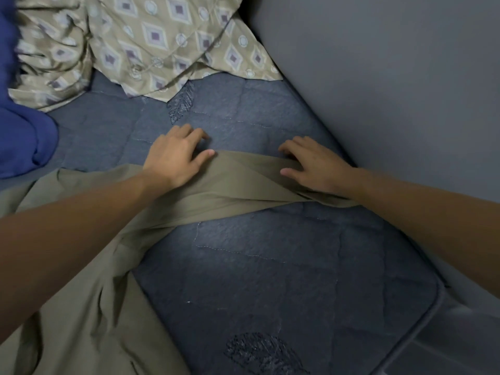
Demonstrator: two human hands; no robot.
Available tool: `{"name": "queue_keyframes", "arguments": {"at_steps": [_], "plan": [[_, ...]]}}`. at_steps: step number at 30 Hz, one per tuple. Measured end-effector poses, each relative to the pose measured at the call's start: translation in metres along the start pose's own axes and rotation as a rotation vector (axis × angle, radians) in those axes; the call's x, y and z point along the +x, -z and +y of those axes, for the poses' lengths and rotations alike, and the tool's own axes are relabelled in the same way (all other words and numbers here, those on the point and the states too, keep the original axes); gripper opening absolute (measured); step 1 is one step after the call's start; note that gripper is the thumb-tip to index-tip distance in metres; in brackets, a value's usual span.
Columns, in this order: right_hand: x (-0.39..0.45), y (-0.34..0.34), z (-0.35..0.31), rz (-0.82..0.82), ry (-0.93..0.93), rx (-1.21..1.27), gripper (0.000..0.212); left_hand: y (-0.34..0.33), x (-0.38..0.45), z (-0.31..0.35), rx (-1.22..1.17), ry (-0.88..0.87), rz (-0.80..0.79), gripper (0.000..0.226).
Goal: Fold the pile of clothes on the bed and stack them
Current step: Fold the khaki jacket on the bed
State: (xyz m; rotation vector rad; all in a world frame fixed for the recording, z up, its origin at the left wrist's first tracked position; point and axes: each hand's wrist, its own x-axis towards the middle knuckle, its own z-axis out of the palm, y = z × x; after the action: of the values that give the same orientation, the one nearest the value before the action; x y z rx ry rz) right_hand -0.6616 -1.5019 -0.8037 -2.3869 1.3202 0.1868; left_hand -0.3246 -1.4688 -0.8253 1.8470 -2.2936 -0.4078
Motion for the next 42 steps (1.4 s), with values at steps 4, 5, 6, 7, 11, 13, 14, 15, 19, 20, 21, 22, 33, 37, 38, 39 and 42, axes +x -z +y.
{"name": "queue_keyframes", "arguments": {"at_steps": [4, 5, 6, 7, 11, 13, 14, 15, 19, 20, 21, 22, 33, 37, 38, 39, 42], "plan": [[0.013, -0.003, -0.052, -0.026, 0.044, -0.035, 0.057, 0.02, -0.032, -0.032, 0.065, 0.021, 0.026, 0.051], [0.018, -0.004, -0.069, -0.029, 0.069, -0.035, 0.058, 0.026, -0.044, -0.042, 0.067, 0.038, 0.039, 0.053], [0.024, -0.006, -0.088, -0.028, 0.095, -0.031, 0.058, 0.032, -0.057, -0.053, 0.068, 0.059, 0.046, 0.054], [0.031, -0.008, -0.108, -0.025, 0.119, -0.027, 0.059, 0.037, -0.071, -0.065, 0.071, 0.082, 0.052, 0.055], [0.058, -0.025, -0.205, -0.016, 0.233, -0.014, 0.061, 0.057, -0.143, -0.12, 0.091, 0.194, 0.085, 0.052], [0.069, -0.037, -0.259, 0.008, 0.31, -0.006, 0.062, 0.068, -0.186, -0.149, 0.093, 0.245, 0.107, 0.051], [0.073, -0.044, -0.287, 0.018, 0.346, -0.002, 0.062, 0.075, -0.209, -0.163, 0.1, 0.268, 0.113, 0.051], [0.078, -0.05, -0.317, 0.019, 0.375, 0.002, 0.062, 0.082, -0.234, -0.179, 0.107, 0.293, 0.119, 0.051], [0.088, -0.079, -0.439, -0.002, 0.479, -0.003, 0.062, 0.115, -0.336, -0.237, 0.125, 0.41, 0.138, 0.057], [0.089, -0.086, -0.47, -0.003, 0.507, -0.008, 0.063, 0.124, -0.363, -0.251, 0.136, 0.438, 0.14, 0.059], [0.088, -0.094, -0.499, -0.002, 0.538, -0.007, 0.063, 0.13, -0.392, -0.264, 0.155, 0.464, 0.138, 0.06], [0.088, -0.102, -0.529, -0.004, 0.568, 0.003, 0.064, 0.135, -0.42, -0.276, 0.174, 0.494, 0.137, 0.06], [0.09, -0.17, -0.7, -0.063, 0.75, -0.135, 0.071, 0.084, -0.559, -0.28, -0.325, 0.916, 0.175, 0.087], [0.085, -0.179, -0.697, -0.085, 0.796, -0.207, 0.073, 0.065, -0.58, -0.264, -0.482, 1.048, 0.233, 0.07], [0.084, -0.182, -0.695, -0.089, 0.818, -0.227, 0.073, 0.061, -0.585, -0.261, -0.506, 1.056, 0.253, 0.059], [0.082, -0.184, -0.694, -0.091, 0.841, -0.244, 0.074, 0.057, -0.589, -0.258, -0.522, 1.052, 0.269, 0.045], [0.078, -0.19, -0.693, -0.104, 0.888, -0.267, 0.075, 0.05, -0.601, -0.258, -0.574, 1.006, 0.337, 0.025]]}}
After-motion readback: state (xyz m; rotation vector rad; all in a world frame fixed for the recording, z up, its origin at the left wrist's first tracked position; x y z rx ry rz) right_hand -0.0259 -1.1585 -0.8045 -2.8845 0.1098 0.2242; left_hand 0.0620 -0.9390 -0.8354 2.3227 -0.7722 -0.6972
